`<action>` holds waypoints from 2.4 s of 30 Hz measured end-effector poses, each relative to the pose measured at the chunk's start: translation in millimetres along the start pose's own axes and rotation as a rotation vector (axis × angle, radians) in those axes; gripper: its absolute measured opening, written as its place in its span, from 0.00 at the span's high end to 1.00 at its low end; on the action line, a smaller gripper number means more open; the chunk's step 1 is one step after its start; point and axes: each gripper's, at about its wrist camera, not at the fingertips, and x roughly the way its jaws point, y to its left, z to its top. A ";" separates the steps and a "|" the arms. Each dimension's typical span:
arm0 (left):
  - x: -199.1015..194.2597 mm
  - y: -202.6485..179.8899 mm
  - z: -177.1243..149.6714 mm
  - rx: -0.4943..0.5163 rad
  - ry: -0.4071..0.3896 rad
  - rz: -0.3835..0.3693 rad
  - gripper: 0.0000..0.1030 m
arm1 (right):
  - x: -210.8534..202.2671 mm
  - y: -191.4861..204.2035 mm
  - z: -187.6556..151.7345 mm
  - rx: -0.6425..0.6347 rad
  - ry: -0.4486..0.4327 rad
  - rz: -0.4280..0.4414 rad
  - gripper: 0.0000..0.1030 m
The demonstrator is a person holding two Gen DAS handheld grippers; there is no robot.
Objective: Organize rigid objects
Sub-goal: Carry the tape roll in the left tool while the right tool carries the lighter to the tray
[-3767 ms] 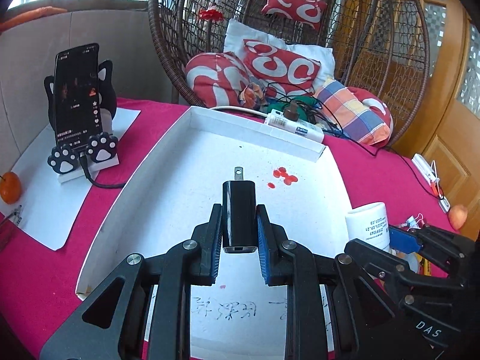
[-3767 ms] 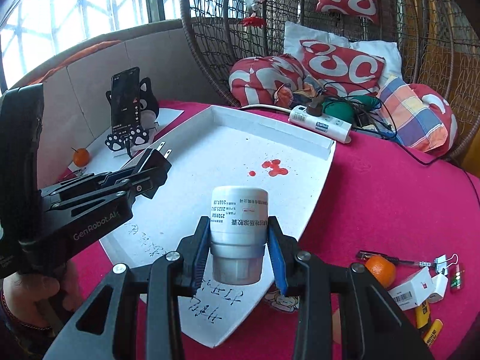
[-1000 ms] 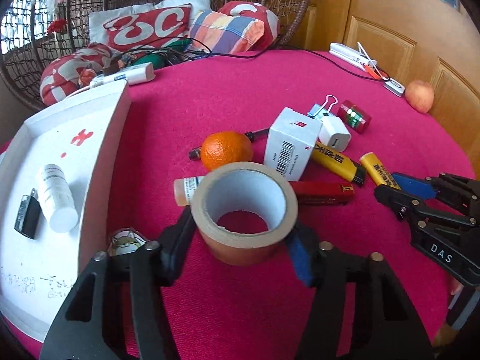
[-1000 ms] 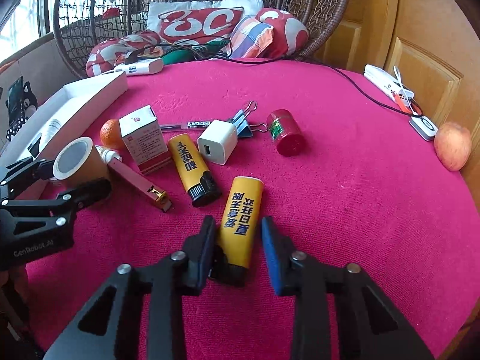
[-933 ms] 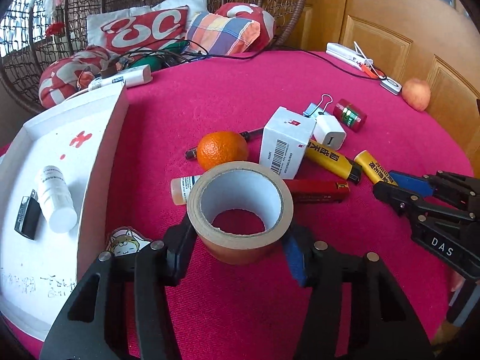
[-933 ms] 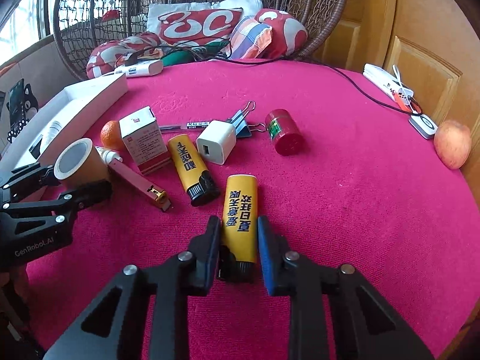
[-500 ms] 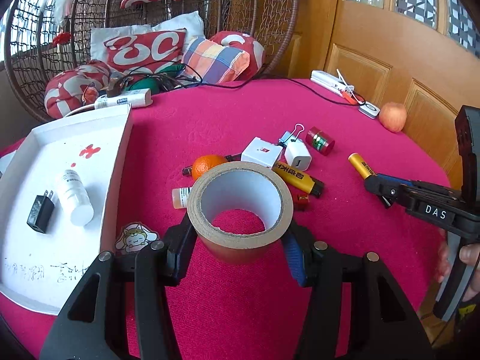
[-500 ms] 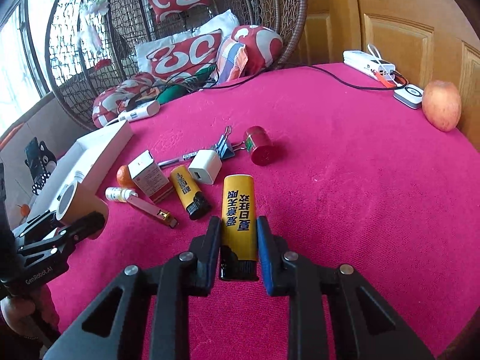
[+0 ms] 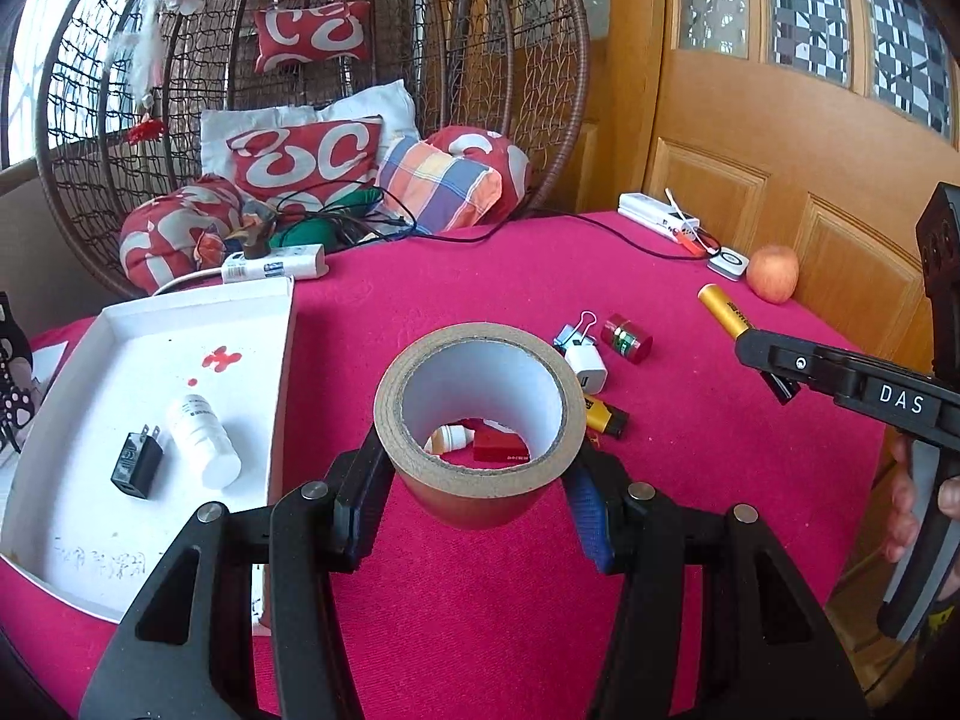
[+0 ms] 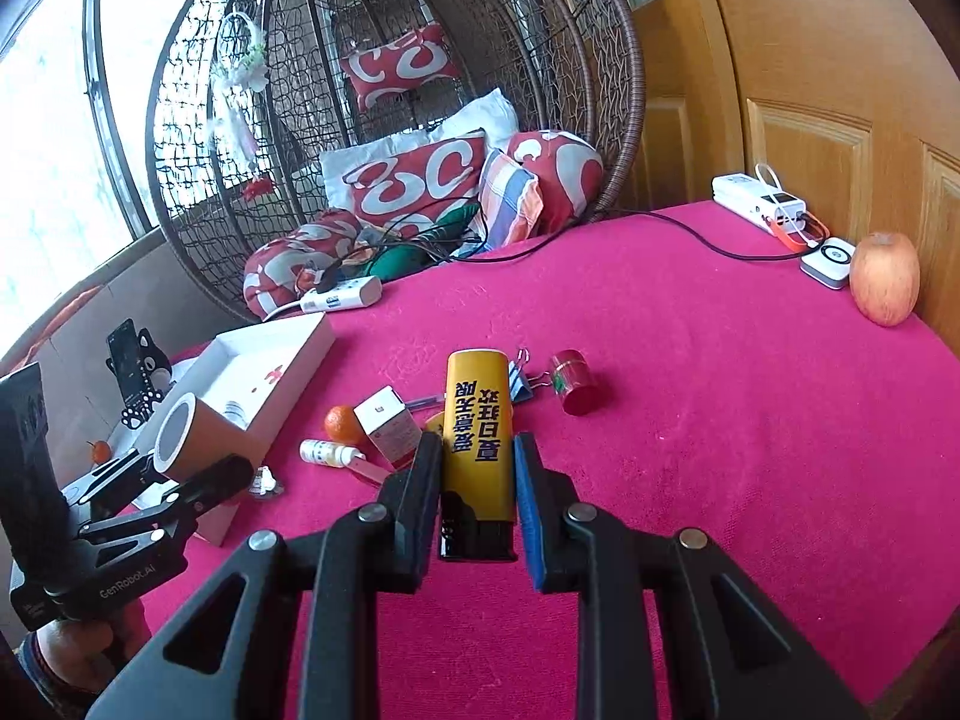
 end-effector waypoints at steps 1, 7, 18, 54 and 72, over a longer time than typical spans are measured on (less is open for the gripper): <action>-1.5 1.5 0.0 -0.003 -0.003 0.001 0.49 | -1.0 0.2 1.3 0.004 0.001 0.011 0.78; -11.9 11.8 -0.9 -0.016 -0.028 0.014 0.49 | -4.8 12.9 5.2 -0.014 -0.014 0.016 0.78; -31.0 39.7 -2.3 -0.071 -0.071 0.034 0.49 | -2.8 39.4 10.5 -0.075 -0.003 0.034 0.78; -72.8 174.5 -17.2 -0.318 -0.134 0.240 0.49 | 40.9 158.0 41.6 -0.303 0.028 0.175 0.78; -55.4 234.4 -25.6 -0.360 -0.059 0.400 0.49 | 94.2 197.0 34.9 -0.344 0.136 0.229 0.78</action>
